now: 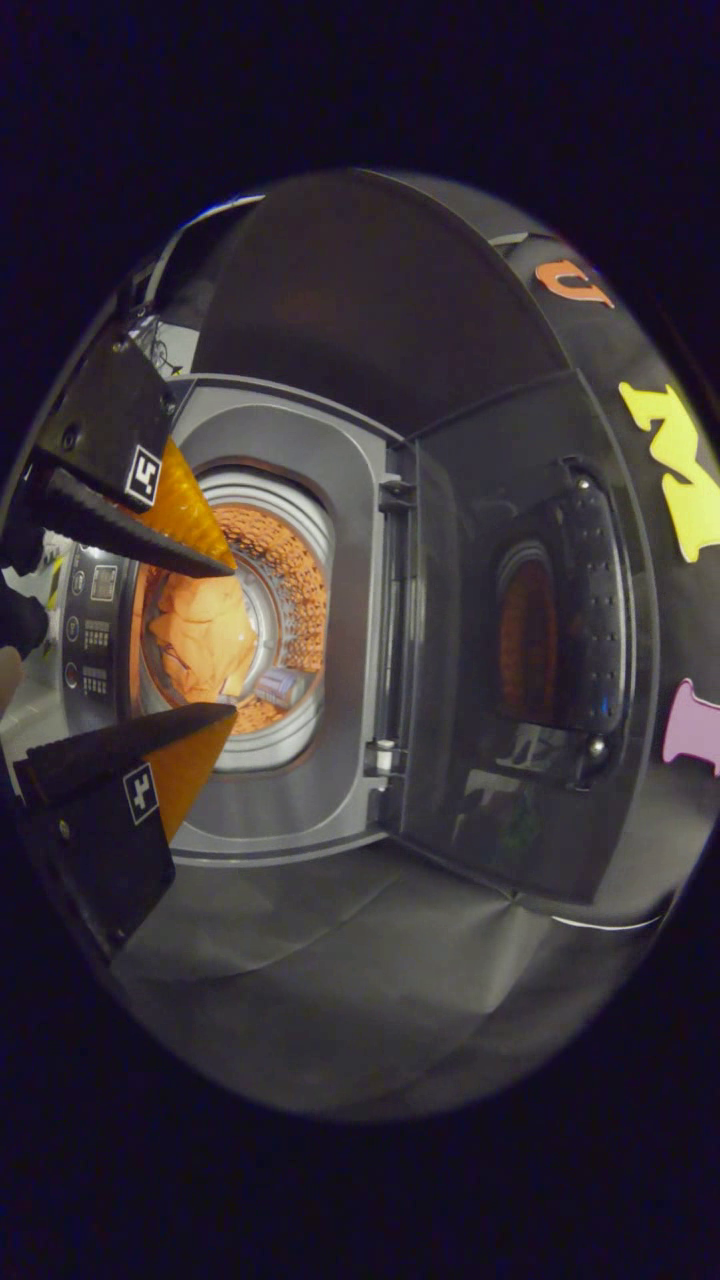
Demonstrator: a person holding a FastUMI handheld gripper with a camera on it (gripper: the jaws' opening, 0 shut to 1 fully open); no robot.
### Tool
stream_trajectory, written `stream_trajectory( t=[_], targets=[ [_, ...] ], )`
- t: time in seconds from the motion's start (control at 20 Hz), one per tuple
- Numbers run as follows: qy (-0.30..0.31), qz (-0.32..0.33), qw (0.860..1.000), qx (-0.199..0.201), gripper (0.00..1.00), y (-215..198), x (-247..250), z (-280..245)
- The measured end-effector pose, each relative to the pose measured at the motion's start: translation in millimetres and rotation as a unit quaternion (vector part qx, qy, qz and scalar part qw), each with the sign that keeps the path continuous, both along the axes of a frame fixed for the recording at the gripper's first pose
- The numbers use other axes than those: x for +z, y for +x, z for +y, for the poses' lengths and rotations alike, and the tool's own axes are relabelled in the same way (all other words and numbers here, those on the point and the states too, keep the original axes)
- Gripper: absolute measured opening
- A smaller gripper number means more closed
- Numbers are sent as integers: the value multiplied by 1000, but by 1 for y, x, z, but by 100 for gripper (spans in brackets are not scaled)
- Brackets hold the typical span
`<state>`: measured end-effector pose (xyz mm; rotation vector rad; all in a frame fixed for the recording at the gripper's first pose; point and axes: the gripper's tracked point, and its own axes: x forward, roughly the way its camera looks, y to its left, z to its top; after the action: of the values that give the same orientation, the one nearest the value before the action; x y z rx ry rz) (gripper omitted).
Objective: Put the clothes into the washing machine and then close the washing machine lid.
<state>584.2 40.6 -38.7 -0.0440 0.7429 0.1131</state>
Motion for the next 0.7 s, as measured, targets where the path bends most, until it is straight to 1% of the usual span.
stream_trajectory(
  t=[0.3, 0.7],
  targets=[
    [-33, -75, 996, 20, 79, 2, 50, -5],
    [-21, -131, 991, 21, 79, 10, 111, 4]
  ],
)
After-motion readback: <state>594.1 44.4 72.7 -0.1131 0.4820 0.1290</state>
